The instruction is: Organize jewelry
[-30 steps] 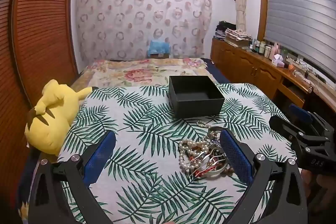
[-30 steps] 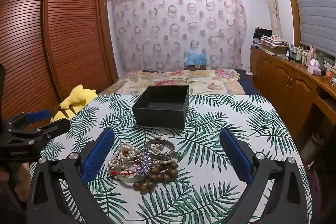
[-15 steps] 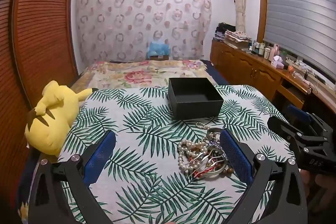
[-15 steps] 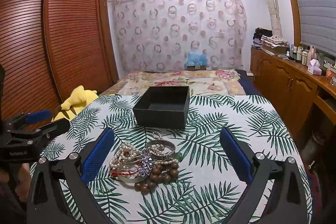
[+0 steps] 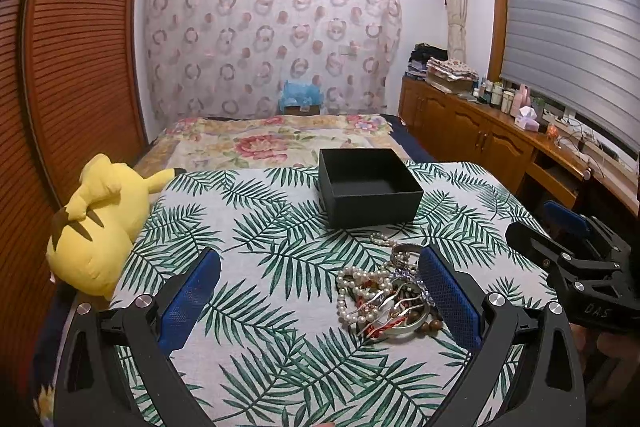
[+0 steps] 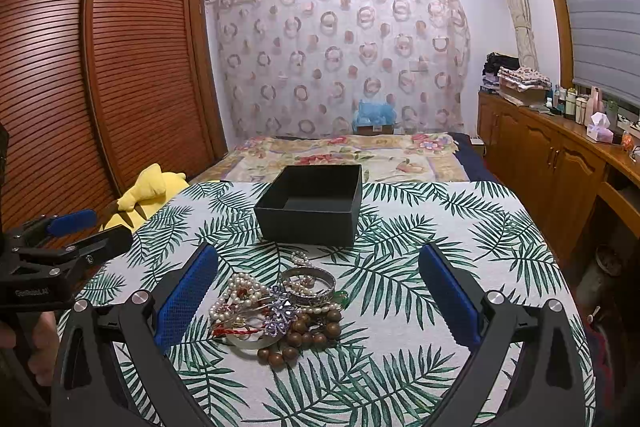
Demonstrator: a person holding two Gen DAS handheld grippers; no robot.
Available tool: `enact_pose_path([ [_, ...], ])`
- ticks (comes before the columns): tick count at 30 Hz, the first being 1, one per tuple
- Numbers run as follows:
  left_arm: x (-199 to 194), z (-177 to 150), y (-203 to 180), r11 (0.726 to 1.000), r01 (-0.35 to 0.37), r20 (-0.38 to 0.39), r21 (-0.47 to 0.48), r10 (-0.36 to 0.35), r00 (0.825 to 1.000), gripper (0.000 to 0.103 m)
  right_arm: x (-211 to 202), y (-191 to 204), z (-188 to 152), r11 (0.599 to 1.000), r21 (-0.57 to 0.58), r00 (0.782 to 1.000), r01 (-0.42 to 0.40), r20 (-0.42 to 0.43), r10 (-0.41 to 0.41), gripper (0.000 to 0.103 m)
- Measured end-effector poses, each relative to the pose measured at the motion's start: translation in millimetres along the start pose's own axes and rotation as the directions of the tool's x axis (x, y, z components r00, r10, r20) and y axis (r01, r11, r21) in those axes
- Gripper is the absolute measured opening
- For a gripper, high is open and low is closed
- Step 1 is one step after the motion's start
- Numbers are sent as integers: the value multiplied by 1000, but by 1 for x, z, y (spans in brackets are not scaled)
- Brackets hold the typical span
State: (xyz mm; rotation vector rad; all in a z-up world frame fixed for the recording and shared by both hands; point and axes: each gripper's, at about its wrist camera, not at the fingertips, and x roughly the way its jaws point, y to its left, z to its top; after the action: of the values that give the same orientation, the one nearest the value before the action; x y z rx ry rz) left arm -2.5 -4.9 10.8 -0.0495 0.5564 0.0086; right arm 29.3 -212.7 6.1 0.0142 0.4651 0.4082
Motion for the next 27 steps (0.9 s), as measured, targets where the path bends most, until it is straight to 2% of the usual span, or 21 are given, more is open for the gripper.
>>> enact_pose_path([
  [27, -7, 3, 1, 1000, 1, 3, 1, -1, 1000, 96, 0, 1, 0, 1000, 2, 1000, -2, 2, 2, 101],
])
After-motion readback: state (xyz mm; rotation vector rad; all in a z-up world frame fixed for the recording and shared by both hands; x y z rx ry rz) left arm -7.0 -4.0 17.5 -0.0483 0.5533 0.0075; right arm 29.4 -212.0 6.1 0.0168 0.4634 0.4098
